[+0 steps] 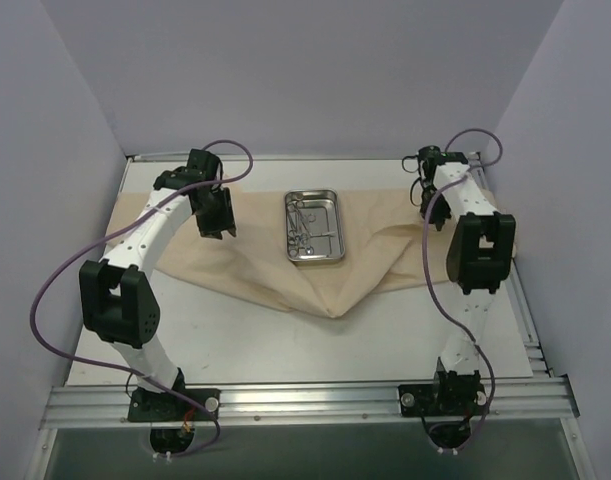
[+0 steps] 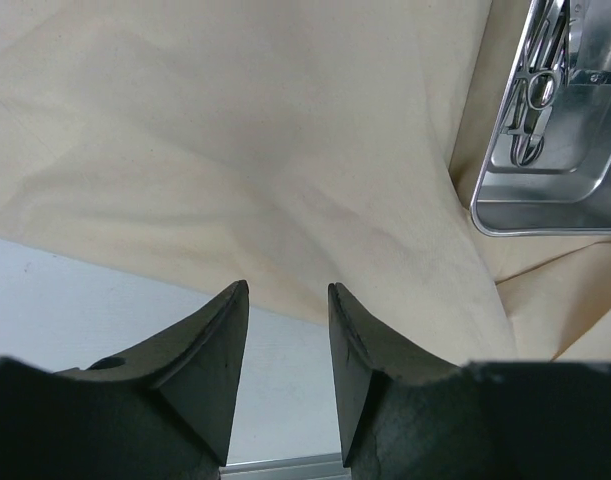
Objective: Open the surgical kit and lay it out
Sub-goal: Open the surgical kit at the center of the board.
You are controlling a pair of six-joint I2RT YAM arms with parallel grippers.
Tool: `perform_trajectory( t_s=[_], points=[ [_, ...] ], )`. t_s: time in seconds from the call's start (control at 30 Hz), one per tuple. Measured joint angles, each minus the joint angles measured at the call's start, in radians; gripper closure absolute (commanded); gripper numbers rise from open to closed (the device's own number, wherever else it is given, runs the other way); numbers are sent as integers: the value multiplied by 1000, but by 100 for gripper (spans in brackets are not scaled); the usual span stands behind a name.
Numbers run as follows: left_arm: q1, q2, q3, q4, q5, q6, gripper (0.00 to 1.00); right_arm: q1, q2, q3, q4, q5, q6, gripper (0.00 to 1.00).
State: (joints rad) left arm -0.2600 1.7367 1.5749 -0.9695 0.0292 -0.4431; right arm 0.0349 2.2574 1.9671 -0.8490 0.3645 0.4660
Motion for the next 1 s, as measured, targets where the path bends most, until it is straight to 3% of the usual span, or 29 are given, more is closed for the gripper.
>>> perform_trajectory(
  t_s=[0.2,0.27,0.3,0.33,0.43,0.53,0.77,0.83,1.0],
  points=[
    [5,0,18,3,-6,12,54,-113,-587,-501,-126,-10,58,99],
    [11,0,18,3,-5,14,54,-137,-777,-611,-182,-32,77,61],
    [16,0,17,3,-6,14,54,-140,-863,-661,-204,-54,86,12],
    [21,0,17,2,-5,15,54,-141,-935,-700,-232,-80,97,0],
    [45,0,17,2,-2,17,54,-146,-1053,-763,-282,-161,89,0],
    [70,0,17,2,-1,19,54,-145,-1036,-727,-261,-219,55,0],
    [82,-11,-14,0,-3,14,53,-128,-924,-656,99,-563,-32,0],
    [82,-26,-31,-8,-4,9,53,-58,-873,-626,179,-618,-65,4],
    [83,-119,-81,-16,-20,-24,53,250,-674,-494,394,-710,-167,20]
  ],
)
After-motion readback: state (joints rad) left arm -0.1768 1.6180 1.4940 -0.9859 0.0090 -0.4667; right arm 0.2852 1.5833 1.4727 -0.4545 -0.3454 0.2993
